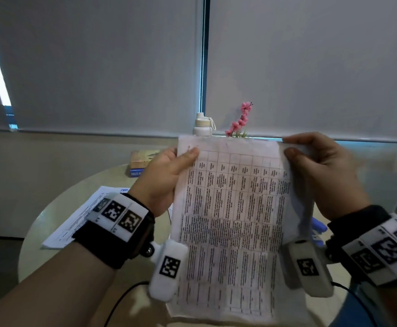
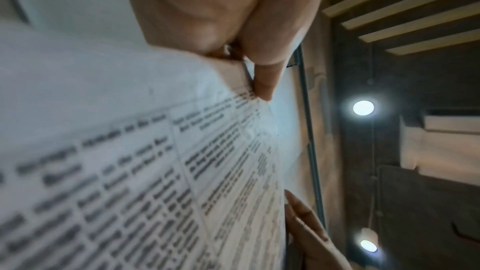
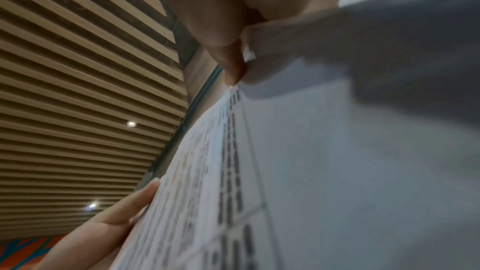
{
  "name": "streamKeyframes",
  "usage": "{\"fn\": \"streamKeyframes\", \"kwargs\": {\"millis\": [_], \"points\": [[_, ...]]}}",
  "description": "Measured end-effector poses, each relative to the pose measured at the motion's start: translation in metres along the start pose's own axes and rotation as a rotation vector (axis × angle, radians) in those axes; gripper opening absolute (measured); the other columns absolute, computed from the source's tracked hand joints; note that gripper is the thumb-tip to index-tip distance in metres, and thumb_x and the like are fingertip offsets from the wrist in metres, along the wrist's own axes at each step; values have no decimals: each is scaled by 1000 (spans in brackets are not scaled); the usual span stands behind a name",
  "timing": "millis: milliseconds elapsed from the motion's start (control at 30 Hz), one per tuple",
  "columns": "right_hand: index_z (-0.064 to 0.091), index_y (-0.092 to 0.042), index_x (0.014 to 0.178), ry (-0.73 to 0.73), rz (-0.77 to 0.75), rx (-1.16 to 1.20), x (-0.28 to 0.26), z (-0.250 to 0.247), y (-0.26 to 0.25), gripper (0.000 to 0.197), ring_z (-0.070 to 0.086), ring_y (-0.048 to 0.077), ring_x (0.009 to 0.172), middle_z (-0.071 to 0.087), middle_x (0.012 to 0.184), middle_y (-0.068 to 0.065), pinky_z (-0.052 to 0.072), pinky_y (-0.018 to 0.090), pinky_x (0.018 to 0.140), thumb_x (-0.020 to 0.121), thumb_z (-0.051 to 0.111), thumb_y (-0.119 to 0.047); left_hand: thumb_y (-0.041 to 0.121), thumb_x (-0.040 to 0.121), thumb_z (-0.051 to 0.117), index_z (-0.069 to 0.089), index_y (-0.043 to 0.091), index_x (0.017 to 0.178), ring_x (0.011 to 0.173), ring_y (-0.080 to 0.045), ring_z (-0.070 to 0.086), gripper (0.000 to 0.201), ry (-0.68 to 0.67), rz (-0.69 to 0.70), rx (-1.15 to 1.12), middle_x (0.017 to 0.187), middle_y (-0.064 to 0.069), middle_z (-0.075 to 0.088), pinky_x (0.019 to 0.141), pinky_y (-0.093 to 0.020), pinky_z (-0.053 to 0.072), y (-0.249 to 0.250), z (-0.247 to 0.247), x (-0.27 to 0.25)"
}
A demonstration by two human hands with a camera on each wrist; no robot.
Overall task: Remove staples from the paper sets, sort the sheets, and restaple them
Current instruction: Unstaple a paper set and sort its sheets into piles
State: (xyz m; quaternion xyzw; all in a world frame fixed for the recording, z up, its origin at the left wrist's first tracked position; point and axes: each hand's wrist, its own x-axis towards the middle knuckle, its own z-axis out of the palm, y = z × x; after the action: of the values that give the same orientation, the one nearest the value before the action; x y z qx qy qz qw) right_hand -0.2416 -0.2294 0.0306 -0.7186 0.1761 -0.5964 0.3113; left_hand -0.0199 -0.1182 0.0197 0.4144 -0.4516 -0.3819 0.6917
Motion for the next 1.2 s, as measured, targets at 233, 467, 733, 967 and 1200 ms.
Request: {"fn": "streamKeyframes", "kwargs": {"millis": [233,467,733,967,1200], "points": [[65,-23,90,-172,437,-7,16,-1,49,18,59,9,67,63,82,-1,49,25,57,95,51,-15,13,99,47,60,-8,112,73,-22,72,28,100,-156,90,97,-20,70,63,-34,61,-37,-12,18],[61,-6,103,-407,650,-916,31,-46,127,24,56,28,88,59,100,15,44,28,65,94,53,-26,11,100,46,64,1,106,67,-20,72,21,204,-194,228,87,-14,73,59,-34,60,-64,-29,30],[52,-5,92,-765,814,-1341,11,-48,169,31,55,28,88,55,95,15,37,28,73,95,45,-34,13,99,48,66,6,102,90,-33,70,19,212,-245,287,100,-19,72,81,-46,55,-79,-28,29],[45,-7,132,30,725,-366,27,-47,145,48,60,31,91,61,109,18,49,36,73,85,58,-7,12,98,51,69,5,96,81,-30,71,19,197,-220,255,91,-17,75,79,-44,57,-81,-26,26],[53,-13,114,-39,528,500,37,32,43,29,66,27,98,65,102,10,57,37,75,87,61,-17,14,97,53,69,1,103,86,-33,70,22,154,-166,302,97,-22,73,81,-44,58,-81,-4,17]]}}
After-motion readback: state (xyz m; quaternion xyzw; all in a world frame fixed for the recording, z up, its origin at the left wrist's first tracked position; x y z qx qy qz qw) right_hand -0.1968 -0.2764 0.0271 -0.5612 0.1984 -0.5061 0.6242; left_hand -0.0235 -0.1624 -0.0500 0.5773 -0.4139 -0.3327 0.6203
